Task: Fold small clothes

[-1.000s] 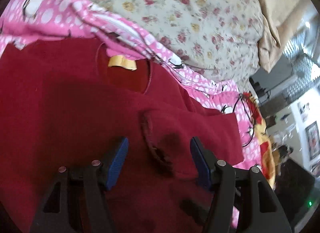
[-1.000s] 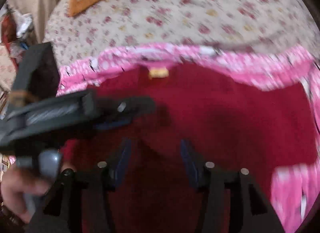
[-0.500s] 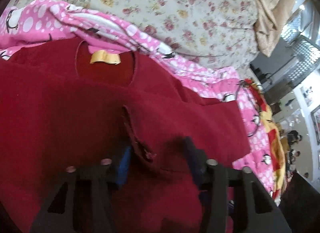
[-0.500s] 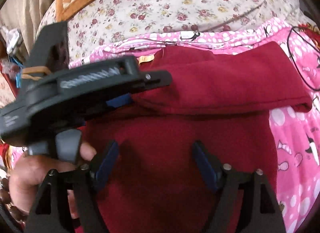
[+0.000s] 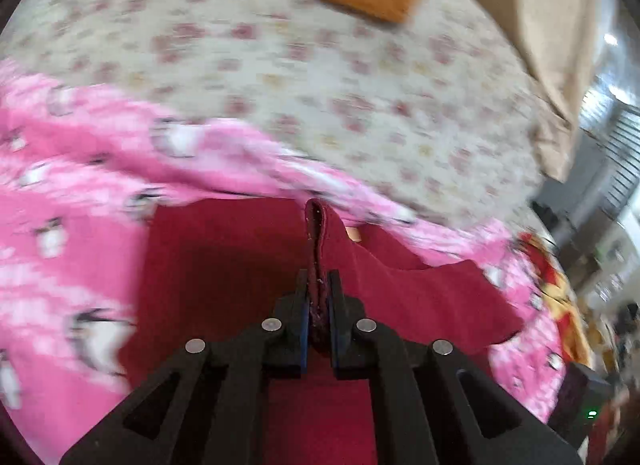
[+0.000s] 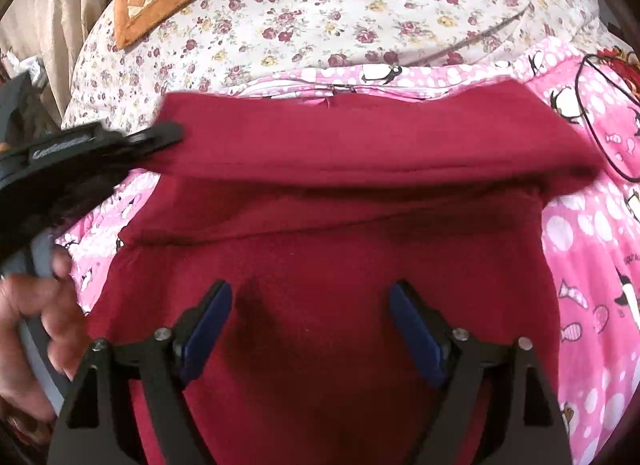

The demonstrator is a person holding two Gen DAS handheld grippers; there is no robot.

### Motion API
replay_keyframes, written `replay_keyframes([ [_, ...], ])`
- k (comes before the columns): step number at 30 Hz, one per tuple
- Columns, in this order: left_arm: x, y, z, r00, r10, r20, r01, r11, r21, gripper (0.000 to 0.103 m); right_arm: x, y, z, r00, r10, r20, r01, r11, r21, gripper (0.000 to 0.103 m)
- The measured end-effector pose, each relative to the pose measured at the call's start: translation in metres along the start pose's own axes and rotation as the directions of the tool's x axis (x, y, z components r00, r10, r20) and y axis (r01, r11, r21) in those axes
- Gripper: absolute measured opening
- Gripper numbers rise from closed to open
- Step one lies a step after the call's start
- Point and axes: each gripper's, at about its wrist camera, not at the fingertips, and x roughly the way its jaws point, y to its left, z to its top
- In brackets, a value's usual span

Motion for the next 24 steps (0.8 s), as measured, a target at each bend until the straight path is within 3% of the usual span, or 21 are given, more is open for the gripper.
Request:
replay_keyframes([
  [4,0.008,0.04,0.001,0.994,0.096,-0.05,-0.099,0.993,-0.062,0.0,0.0,0.002,0.0,1.0,-0.005,-0.002,0.005,1.0,-0.01,0.087],
  [12,0.016,0.053,-0.001,0.978,0.203,-0.048,-0.206,0.976,-0.076,0.0,0.0,0.002,0.001,1.0,0.0,-0.008,0.0,1.0,-0.009,0.087],
  [18,0.025,0.061,-0.006,0.949,0.3,-0.102,-0.309,0.947,-0.092,0.001,-0.003,0.011,0.003,0.999,-0.031,-0.027,0.03,0.998,-0.046,0.085],
  [21,0.013,0.059,-0.005,0.935,0.348,-0.072,-0.355,0.928,-0.111,0.011,-0.018,0.003,0.011,1.0,-0.002,0.021,0.002,1.0,-0.028,0.064],
  [23,-0.001,0.057,-0.003,0.937,0.349,-0.019,-0.348,0.927,-0.139,0.011,-0.036,-0.011,0.028,0.992,-0.037,0.121,0.039,0.999,-0.008,0.052],
  [24,-0.008,0.052,-0.001,0.926,0.377,0.019,-0.371,0.919,-0.129,0.011,-0.042,-0.019,0.037,0.985,-0.056,0.164,0.057,0.998,-0.001,0.05],
])
